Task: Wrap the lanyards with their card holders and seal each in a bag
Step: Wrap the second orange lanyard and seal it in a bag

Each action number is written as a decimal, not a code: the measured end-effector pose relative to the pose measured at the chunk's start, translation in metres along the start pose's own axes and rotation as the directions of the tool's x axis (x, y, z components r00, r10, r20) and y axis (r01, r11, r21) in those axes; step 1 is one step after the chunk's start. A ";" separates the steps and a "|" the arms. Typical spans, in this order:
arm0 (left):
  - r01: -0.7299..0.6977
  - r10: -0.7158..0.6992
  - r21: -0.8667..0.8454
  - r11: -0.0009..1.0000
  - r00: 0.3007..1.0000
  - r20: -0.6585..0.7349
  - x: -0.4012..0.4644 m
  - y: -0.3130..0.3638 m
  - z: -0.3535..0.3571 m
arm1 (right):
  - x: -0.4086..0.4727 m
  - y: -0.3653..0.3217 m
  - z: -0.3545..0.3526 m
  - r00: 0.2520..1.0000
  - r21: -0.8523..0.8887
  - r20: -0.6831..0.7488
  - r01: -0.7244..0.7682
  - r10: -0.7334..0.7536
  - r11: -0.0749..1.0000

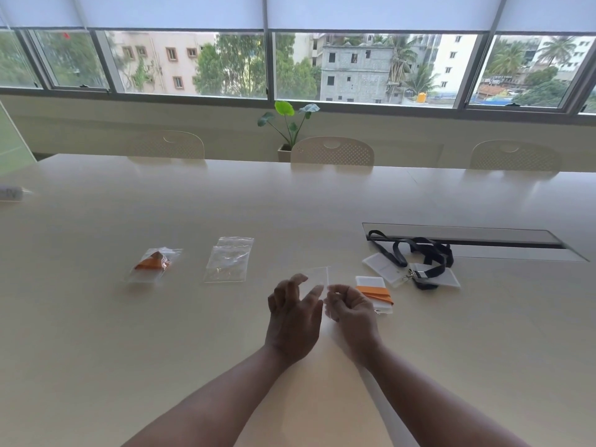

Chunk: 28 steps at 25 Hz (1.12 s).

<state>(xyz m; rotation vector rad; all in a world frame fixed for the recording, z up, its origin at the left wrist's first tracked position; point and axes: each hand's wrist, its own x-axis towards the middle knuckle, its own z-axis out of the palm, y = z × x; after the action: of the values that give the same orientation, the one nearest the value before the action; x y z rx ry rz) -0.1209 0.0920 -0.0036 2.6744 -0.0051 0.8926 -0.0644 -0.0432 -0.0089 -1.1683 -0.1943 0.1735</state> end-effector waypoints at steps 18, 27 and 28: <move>0.009 0.043 -0.320 0.947 0.987 0.154 0.001 -0.004 -0.007 | -0.016 -0.009 0.008 0.965 -0.628 -0.001 0.202 -0.261 0.751; 0.105 -0.059 -0.402 0.909 0.990 0.125 0.004 -0.010 -0.004 | -0.016 -0.004 0.011 0.965 -0.688 0.117 0.248 -0.234 0.682; 0.111 -0.063 -0.416 0.902 0.990 0.129 0.004 -0.009 -0.004 | -0.016 -0.004 0.011 0.966 -0.685 0.110 0.243 -0.232 0.687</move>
<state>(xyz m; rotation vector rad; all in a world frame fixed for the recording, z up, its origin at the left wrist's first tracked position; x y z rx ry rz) -0.1193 0.1025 -0.0013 2.2923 -0.0939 0.6246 -0.0821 -0.0386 -0.0016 -1.8869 -0.4516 -0.1464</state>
